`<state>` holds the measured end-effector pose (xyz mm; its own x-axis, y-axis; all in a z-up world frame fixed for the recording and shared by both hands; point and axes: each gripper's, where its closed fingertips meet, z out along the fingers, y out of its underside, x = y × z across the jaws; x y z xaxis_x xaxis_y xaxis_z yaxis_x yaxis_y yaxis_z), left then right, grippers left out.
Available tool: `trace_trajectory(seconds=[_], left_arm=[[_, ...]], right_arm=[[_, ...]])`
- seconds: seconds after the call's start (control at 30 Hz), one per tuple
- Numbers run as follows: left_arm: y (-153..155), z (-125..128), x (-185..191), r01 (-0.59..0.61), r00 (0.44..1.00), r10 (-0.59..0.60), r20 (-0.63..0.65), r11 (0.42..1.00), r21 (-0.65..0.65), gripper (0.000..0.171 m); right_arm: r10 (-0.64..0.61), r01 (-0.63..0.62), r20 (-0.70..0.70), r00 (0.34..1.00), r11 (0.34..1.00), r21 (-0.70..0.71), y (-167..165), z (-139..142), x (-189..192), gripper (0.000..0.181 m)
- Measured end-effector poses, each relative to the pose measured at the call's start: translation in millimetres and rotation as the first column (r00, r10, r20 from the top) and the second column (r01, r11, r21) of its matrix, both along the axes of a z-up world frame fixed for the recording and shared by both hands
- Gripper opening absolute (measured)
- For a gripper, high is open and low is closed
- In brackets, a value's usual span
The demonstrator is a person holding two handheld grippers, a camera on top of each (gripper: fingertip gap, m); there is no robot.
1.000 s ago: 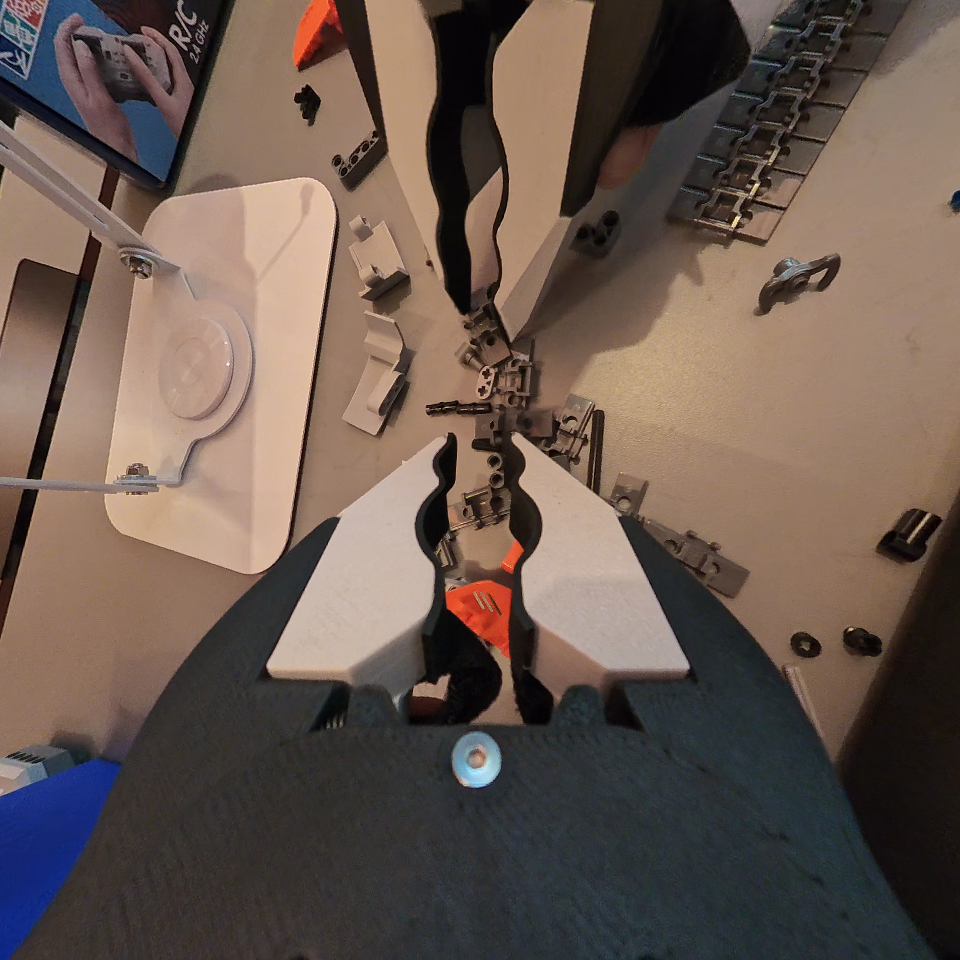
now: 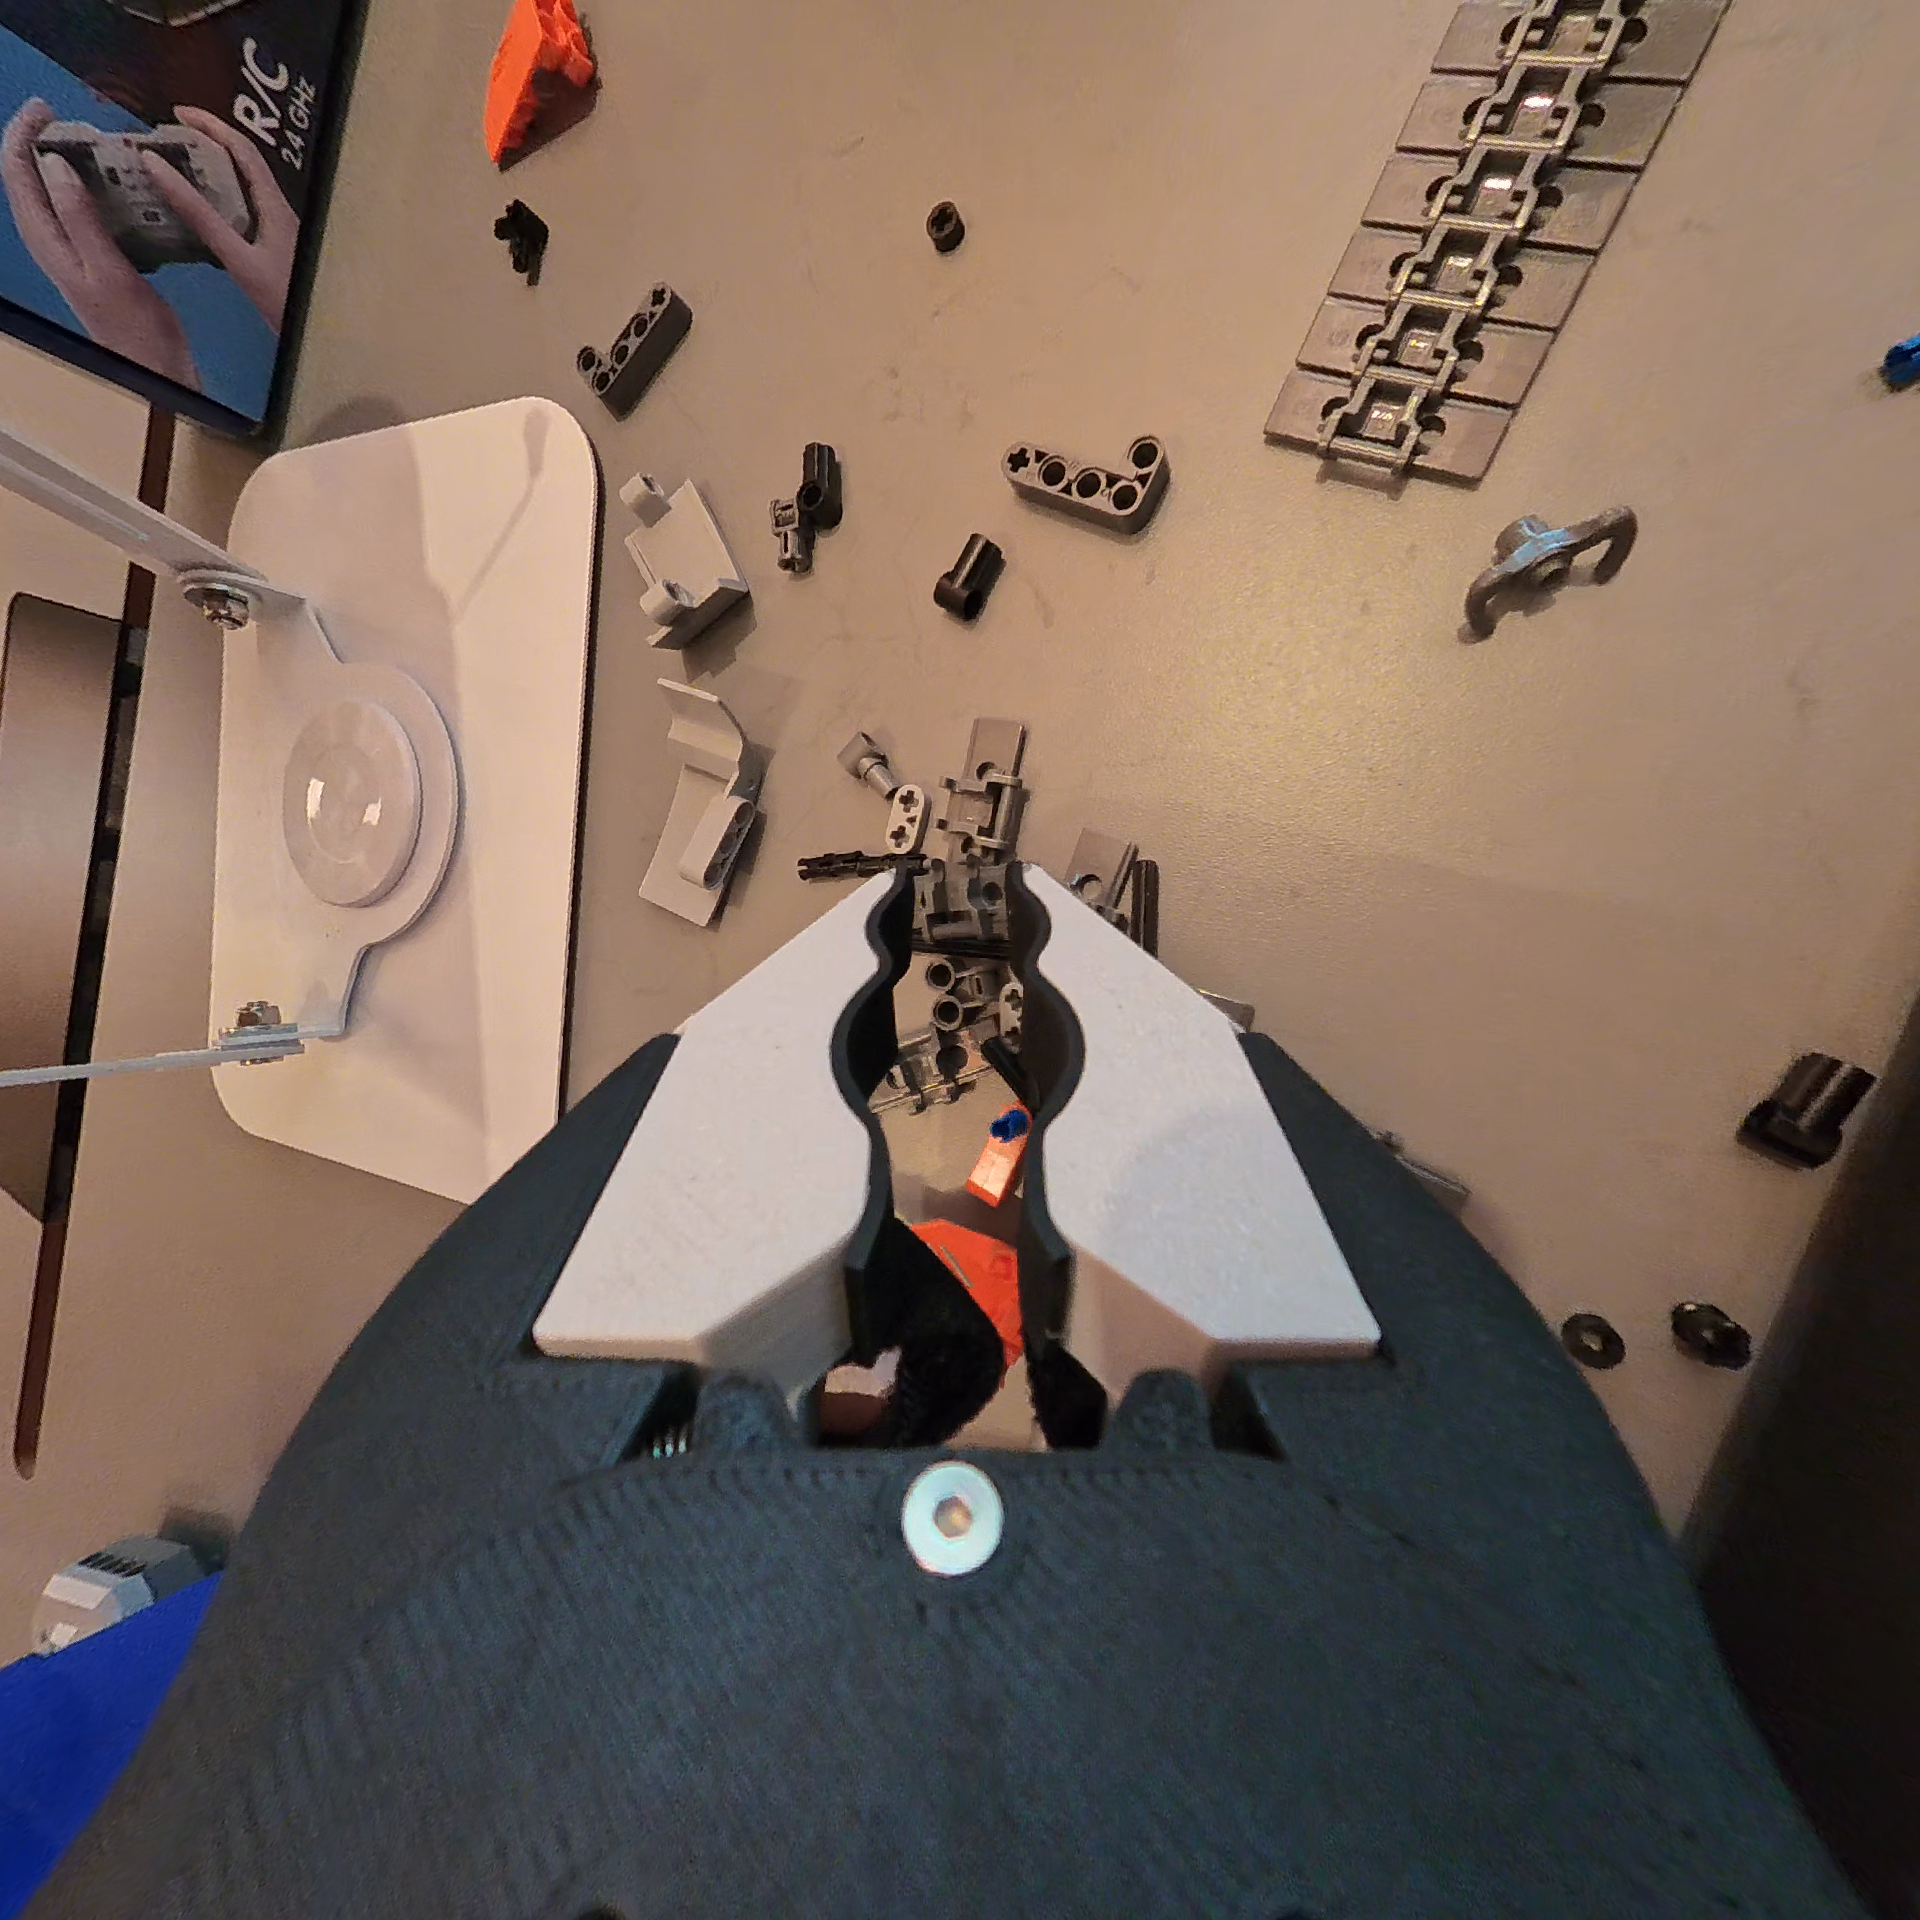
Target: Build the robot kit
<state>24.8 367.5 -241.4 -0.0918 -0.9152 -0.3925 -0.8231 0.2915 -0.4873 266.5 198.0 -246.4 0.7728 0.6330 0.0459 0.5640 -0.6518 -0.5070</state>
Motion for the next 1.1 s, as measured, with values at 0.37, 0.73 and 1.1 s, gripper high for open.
trace_trajectory(seconds=[0.37,0.73,1.1], left_arm=[[-4.0,-6.6,3.5,0.007,0.999,-0.007,-0.032,1.000,-0.003,0.017],[-5.5,-10.5,2.4,0.014,0.999,-0.014,-0.050,1.000,-0.004,0.017],[-7.9,-12.2,2.8,0.021,0.998,-0.022,-0.054,1.000,-0.016,0.016]], right_arm=[[-0.034,0.034,0.019,0.999,0.999,0.008,-19.7,-15.6,22.9,0.029],[0.006,-0.004,-0.031,0.999,0.999,0.053,-19.7,-6.3,19.0,0.019],[0.047,-0.052,-0.069,0.997,0.996,-0.070,-24.9,-17.0,21.9,0.020]])
